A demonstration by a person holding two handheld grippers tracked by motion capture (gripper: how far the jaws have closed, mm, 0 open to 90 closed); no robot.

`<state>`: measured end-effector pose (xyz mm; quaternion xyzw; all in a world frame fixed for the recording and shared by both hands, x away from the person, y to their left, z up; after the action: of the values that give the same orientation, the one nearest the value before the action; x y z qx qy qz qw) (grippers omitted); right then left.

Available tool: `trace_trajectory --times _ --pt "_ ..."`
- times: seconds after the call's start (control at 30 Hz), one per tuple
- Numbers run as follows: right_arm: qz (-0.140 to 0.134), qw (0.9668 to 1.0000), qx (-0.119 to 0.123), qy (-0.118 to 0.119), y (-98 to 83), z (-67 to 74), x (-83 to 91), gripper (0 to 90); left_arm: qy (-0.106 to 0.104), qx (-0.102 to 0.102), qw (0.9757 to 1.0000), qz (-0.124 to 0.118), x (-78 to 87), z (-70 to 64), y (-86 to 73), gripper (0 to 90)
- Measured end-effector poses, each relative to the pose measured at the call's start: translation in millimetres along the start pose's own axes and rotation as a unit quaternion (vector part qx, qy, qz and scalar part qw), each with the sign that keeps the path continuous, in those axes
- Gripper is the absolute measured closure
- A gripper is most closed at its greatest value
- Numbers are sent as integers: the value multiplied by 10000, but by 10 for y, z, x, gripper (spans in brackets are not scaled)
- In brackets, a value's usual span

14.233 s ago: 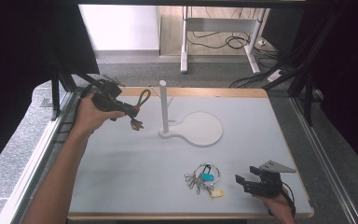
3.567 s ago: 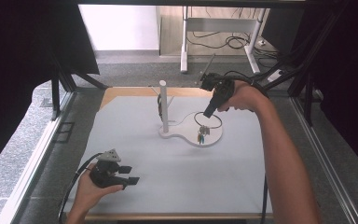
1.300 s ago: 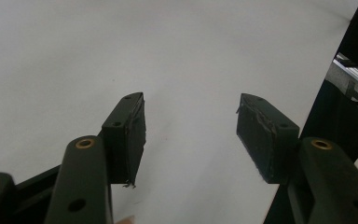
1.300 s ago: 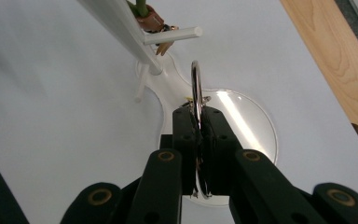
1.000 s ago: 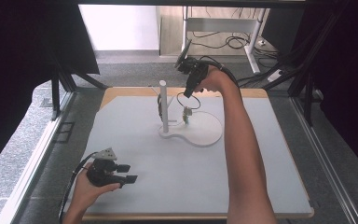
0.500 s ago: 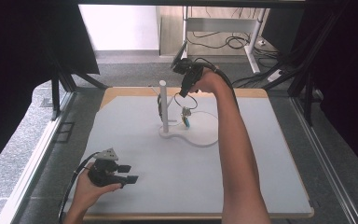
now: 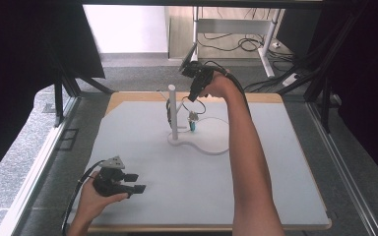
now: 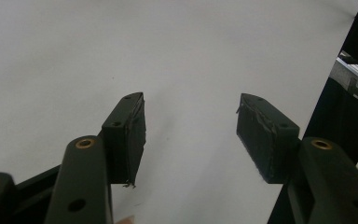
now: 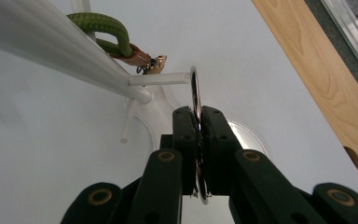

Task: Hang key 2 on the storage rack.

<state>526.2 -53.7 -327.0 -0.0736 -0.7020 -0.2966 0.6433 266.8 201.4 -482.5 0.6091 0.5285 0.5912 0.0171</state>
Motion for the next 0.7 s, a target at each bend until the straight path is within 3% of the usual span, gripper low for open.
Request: trace_trajectory --times 0.43,0.7 --pt "-44 9998 128 160 12 175 -51 854 -15 -39 10000 -12 1 -23 11 426" --pt "-2 9997 51 232 -60 236 -121 851 -5 -58 10000 -25 6 -34 18 426"
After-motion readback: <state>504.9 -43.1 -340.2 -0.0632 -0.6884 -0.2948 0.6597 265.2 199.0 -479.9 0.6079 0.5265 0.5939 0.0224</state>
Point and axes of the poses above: each handheld gripper's, and its own axes: x roughly backward along the jaws, y roughly out of its top, z roughly to its left, the point moved 2 cm from there along -x, roughly forward along the jaws
